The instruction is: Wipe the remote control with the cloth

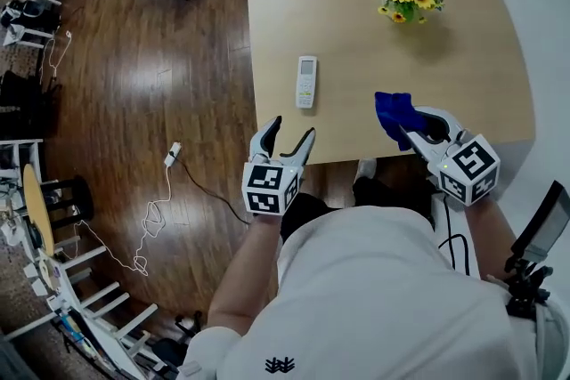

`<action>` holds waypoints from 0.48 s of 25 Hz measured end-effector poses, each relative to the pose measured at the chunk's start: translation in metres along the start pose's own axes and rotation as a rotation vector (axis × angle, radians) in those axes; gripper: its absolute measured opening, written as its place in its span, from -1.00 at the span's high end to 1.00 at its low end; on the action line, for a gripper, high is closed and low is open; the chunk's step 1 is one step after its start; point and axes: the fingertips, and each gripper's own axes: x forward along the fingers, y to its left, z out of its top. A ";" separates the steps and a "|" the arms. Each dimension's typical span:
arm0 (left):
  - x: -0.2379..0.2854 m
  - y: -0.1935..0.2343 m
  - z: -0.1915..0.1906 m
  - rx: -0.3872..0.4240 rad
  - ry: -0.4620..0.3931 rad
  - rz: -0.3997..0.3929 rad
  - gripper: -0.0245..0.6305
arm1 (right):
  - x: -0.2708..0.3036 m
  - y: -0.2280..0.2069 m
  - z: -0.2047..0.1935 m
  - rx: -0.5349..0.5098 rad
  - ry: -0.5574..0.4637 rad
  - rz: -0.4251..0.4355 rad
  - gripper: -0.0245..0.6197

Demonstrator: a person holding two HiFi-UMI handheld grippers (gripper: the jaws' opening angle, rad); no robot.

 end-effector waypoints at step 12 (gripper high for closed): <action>0.114 0.054 -0.045 -0.074 0.181 0.106 -0.18 | 0.001 -0.033 -0.004 0.061 0.051 -0.118 0.66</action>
